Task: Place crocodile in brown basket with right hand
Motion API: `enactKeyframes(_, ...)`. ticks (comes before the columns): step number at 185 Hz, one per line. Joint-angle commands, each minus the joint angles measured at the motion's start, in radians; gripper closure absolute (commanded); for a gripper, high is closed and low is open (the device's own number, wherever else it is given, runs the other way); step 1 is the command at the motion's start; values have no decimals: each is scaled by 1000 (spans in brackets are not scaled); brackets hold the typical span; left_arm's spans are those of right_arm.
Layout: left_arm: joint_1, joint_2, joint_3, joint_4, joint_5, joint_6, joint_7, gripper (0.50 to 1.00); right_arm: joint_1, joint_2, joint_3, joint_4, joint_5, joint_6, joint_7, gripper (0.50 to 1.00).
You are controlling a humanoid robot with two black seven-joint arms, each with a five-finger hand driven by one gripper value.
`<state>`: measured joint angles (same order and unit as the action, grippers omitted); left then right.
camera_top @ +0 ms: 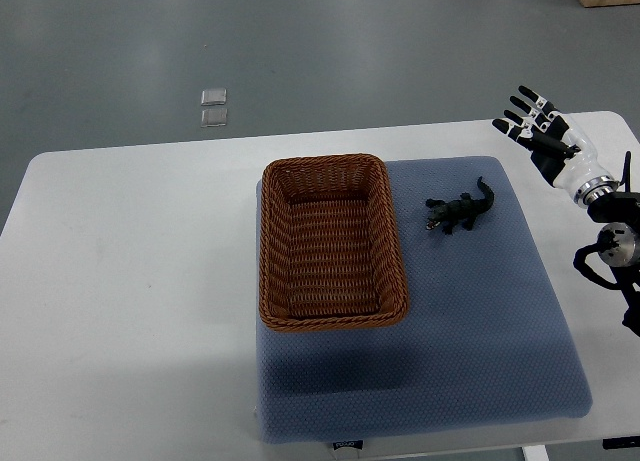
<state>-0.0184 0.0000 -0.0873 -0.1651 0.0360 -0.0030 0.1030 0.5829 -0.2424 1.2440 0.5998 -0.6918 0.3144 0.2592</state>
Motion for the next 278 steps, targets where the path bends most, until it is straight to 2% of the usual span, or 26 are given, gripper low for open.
enactKeyframes(1,0,0,0,-1,1,-2,1,500,0,0,0,0,0,0,0,568)
enactKeyframes(278,0,0,-2,-1,1,0,0,500,8,-6,3,1,0,2,2,568)
